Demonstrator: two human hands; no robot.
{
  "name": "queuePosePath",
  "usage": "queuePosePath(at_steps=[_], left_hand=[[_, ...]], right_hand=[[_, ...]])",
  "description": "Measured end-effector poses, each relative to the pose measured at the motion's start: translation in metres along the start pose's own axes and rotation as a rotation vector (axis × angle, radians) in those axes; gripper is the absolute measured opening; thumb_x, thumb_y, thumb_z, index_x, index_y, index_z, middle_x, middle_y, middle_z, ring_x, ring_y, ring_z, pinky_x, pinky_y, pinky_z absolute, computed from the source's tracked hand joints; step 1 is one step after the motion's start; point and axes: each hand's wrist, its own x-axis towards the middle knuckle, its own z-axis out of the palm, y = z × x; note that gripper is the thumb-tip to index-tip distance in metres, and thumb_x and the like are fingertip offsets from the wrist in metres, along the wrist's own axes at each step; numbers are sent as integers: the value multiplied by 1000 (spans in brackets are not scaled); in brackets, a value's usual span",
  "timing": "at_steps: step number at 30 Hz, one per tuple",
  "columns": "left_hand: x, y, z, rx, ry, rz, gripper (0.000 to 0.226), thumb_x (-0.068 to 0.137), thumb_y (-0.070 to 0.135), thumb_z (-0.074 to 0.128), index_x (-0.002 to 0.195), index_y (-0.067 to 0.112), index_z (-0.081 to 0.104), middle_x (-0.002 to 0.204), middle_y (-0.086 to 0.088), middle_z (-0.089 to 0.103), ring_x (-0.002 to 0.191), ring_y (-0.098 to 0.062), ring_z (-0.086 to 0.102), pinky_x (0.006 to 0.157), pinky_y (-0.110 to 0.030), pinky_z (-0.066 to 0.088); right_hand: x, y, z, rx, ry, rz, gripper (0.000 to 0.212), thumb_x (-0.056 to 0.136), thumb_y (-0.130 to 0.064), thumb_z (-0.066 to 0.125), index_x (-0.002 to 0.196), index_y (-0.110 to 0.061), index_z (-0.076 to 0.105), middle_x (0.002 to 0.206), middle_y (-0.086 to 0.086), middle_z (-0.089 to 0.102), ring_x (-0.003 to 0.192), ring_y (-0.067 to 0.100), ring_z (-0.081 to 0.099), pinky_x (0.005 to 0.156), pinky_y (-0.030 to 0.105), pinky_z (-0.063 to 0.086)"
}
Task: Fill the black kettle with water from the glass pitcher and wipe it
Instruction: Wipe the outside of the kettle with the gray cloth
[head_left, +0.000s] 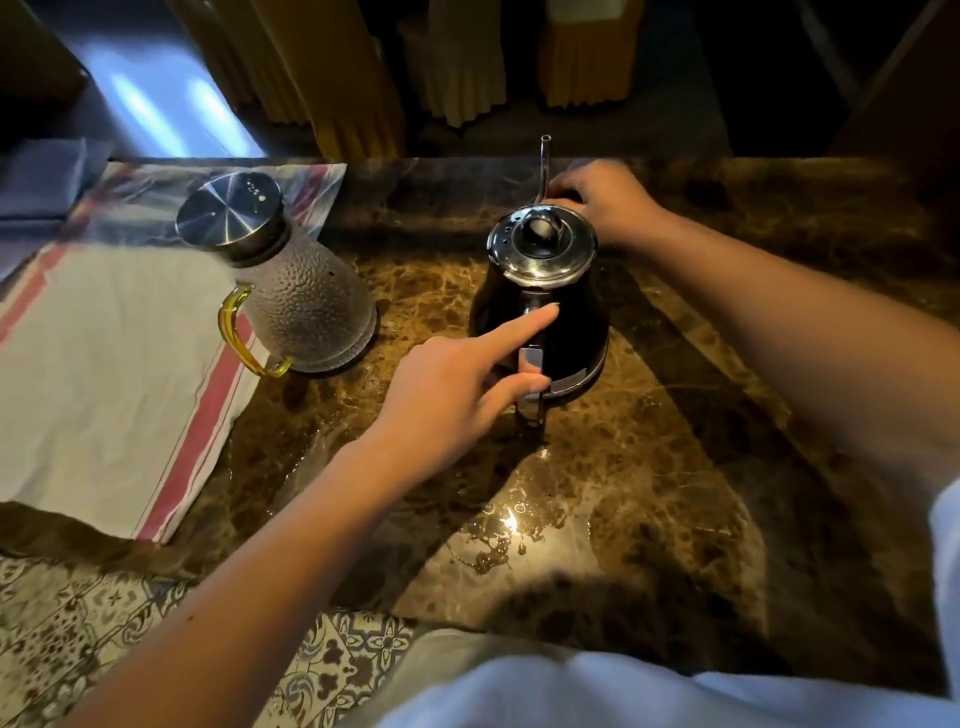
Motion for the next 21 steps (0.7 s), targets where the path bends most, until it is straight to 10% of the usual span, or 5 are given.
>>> queuePosePath(at_steps=[5,21], left_hand=[[1,-4,-3,-138,-36,-10,65,95,54,55,155,34,42,113,9,78,101,-7,75,90,-40,62],[10,-1,-17,-182,-176,31,53,100,33,65,150,31,50,98,11,79,71,2,75,79,-21,60]], right_hand=[[-14,12,-7,143,30,11,29,99,-21,67,125,-9,73,126,10,72,111,10,61,95,24,43],[24,5,-28,190,-1,18,38,99,-32,67,133,-15,68,135,5,68,123,16,61,94,27,43]])
